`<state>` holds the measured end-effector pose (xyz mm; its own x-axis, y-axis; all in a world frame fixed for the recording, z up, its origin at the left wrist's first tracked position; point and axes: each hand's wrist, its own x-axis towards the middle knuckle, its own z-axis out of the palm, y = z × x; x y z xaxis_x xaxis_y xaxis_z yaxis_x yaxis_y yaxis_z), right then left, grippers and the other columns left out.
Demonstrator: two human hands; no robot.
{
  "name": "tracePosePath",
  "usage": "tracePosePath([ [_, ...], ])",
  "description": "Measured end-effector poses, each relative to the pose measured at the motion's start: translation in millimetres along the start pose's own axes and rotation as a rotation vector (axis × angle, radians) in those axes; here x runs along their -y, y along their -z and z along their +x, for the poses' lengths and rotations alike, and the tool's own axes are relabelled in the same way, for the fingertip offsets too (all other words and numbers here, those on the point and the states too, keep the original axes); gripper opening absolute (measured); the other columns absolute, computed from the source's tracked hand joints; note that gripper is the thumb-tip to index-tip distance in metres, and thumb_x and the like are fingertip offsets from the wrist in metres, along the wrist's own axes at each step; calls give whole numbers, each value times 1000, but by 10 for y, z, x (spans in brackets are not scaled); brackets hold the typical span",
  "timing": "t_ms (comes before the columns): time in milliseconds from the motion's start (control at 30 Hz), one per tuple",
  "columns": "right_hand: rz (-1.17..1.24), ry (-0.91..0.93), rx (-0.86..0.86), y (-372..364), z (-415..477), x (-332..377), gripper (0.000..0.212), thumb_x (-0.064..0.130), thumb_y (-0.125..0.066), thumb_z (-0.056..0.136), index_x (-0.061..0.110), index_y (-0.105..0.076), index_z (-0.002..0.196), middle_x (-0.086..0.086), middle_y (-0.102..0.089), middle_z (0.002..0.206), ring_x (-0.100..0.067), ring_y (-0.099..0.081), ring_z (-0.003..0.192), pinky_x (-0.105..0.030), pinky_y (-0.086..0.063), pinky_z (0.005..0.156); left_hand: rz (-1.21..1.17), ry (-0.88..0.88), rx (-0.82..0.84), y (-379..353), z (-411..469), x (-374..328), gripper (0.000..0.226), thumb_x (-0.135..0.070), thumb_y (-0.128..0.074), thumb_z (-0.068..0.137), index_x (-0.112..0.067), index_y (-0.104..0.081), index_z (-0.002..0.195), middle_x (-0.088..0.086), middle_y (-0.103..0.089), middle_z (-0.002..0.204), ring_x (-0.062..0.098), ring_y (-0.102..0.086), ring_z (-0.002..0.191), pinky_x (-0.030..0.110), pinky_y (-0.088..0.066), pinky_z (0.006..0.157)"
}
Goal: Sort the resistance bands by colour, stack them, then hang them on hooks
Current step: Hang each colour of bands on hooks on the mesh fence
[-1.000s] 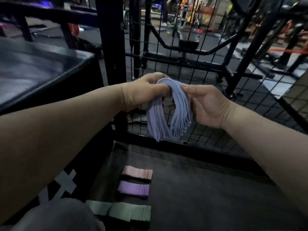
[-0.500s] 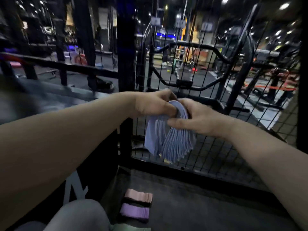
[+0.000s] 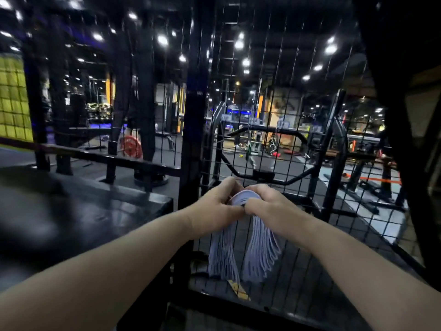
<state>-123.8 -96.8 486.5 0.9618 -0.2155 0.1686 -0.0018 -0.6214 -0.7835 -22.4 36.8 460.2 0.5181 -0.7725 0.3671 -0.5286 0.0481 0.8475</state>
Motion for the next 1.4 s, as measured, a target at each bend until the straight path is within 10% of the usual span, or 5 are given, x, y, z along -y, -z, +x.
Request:
tracePosePath([
  [233, 48, 15, -52, 112, 15, 342, 31, 27, -58, 87, 19, -54, 116, -2, -65, 104, -16, -64, 94, -36, -52, 76, 459, -239, -210, 12, -85, -151, 66, -44, -45, 80, -23, -41, 143, -4, -53, 134, 10, -52, 122, 30, -43, 104],
  [400, 32, 31, -91, 175, -22, 491, 35, 34, -60, 78, 20, -55, 110, -5, -66, 101, -22, -65, 92, -45, -54, 82, 581, -206, -314, -42, -99, -310, 54, -32, -53, 84, -30, -30, 133, -2, -66, 100, 25, -65, 90, 40, -52, 75],
  [733, 37, 43, -144, 370, -91, 529, 21, 29, -57, 91, 19, -58, 110, -6, -65, 110, -20, -61, 106, -40, -49, 95, 569, -232, -344, -120, 65, -663, 35, -12, -52, 86, -16, -52, 121, 0, -54, 118, 17, -55, 107, 40, -50, 88],
  [1000, 80, 40, -160, 591, -27, 479, 29, 27, -61, 88, 17, -58, 116, 1, -66, 105, -11, -62, 96, -27, -45, 74, 481, -219, -215, -180, 256, -728, 41, -24, -48, 80, -13, -48, 120, 2, -57, 114, 18, -60, 101, 45, -52, 85],
  [1400, -164, -4, -36, 1119, 128, 5, 52, 33, -80, 80, 27, -51, 122, 3, -68, 107, -12, -68, 96, -35, -56, 90, 938, -246, -18, -331, 935, -723, 23, -19, -52, 96, -15, -44, 117, 6, -57, 114, 25, -57, 104, 38, -47, 81],
])
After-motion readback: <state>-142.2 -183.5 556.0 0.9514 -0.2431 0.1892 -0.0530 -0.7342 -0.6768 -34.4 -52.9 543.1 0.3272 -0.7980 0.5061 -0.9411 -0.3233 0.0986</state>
